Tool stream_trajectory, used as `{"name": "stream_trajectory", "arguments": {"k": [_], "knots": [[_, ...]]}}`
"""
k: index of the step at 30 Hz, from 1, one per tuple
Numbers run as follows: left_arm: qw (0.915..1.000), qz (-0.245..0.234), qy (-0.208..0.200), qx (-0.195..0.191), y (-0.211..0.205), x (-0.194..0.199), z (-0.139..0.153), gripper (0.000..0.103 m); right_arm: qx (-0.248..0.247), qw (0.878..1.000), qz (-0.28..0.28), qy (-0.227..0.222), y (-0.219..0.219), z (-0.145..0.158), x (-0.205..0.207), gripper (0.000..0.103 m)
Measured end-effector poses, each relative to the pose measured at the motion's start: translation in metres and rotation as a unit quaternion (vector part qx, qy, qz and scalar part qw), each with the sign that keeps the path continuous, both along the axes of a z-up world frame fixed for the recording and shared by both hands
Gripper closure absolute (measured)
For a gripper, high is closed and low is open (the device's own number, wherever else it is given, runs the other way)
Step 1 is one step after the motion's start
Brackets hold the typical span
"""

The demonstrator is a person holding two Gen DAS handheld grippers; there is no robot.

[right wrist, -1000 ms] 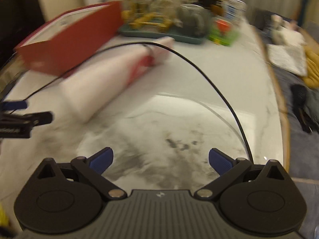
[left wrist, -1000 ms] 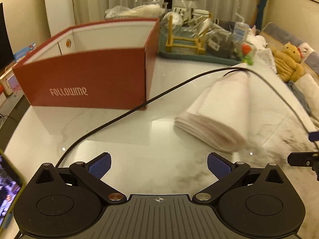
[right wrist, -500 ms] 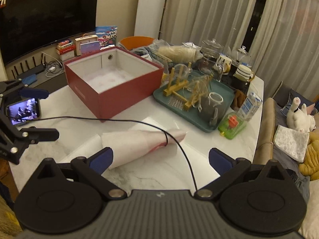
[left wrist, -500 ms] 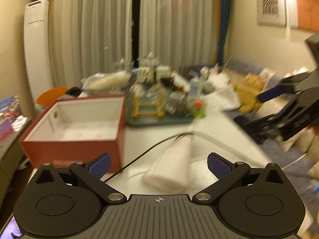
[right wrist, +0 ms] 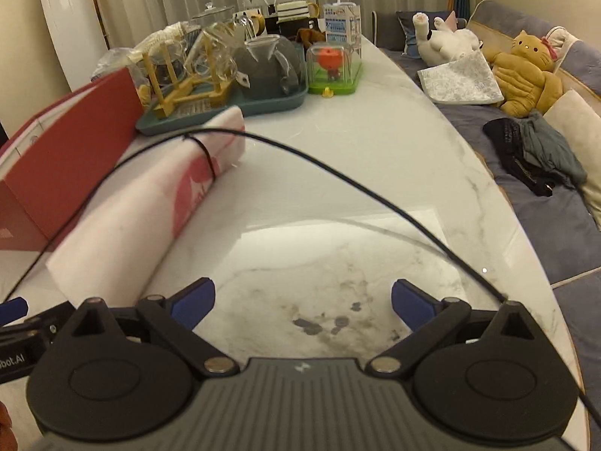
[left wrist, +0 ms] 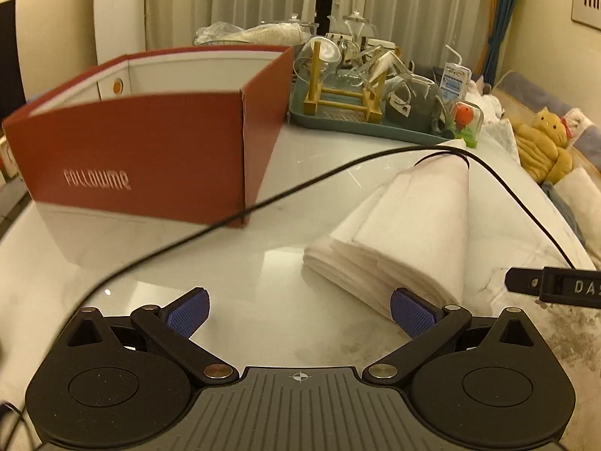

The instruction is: Fold shopping bag

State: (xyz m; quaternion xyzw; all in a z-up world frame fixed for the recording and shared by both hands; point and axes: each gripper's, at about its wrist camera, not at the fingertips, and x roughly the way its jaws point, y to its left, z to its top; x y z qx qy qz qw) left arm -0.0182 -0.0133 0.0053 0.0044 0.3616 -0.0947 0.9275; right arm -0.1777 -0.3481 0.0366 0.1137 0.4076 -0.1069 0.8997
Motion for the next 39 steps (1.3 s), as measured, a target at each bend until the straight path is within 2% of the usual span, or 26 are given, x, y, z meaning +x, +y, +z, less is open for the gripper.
{"name": "stream_trajectory", "arguments": {"k": [4, 6, 7, 23, 39], "knots": [[0.9989, -0.014, -0.035, 0.03, -0.016, -0.009, -0.009, 0.0, -0.015, 1.0, -0.018, -0.018, 0.003, -0.006, -0.003, 0.0], [0.9986, -0.017, -0.036, 0.036, -0.017, -0.011, -0.008, 0.0, -0.068, 0.997, -0.02, -0.035, 0.009, -0.016, -0.002, 0.0], [0.9986, -0.014, -0.036, 0.036, -0.017, -0.013, -0.005, 0.0, -0.079, 0.996, -0.019, -0.039, 0.011, -0.02, -0.002, 0.0], [0.999, -0.009, -0.035, 0.028, -0.017, -0.019, 0.004, 0.0, -0.069, 0.996, -0.047, -0.043, 0.012, -0.023, 0.006, 0.0], [0.999, -0.009, -0.034, 0.027, -0.018, -0.018, 0.004, 0.0, -0.07, 0.995, -0.049, -0.045, 0.011, -0.021, 0.007, 0.0]]}}
